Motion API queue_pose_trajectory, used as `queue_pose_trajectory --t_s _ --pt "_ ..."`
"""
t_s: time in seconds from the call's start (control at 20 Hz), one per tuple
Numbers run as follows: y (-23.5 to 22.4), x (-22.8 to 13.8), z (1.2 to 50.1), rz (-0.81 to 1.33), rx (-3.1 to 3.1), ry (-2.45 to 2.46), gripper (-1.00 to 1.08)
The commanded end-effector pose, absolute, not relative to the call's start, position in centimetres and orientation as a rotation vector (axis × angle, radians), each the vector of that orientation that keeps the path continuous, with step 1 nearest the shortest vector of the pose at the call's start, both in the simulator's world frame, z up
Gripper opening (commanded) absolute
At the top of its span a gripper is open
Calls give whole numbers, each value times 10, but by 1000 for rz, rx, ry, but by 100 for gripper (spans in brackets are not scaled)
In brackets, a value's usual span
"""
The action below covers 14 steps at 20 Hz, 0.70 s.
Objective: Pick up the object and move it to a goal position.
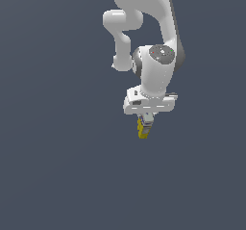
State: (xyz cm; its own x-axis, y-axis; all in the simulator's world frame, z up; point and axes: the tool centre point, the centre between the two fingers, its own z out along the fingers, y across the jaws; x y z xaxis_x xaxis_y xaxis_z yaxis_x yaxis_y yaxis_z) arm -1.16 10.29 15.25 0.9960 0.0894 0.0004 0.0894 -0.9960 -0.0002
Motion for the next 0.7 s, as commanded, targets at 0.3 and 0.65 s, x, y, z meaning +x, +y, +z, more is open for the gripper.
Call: queue_pose_trajectory --t_s 0.3,0.65 --pt "107 -16 157 0 -3138 -140 -100" --pt "128 -37 182 0 -3140 -140 -100"
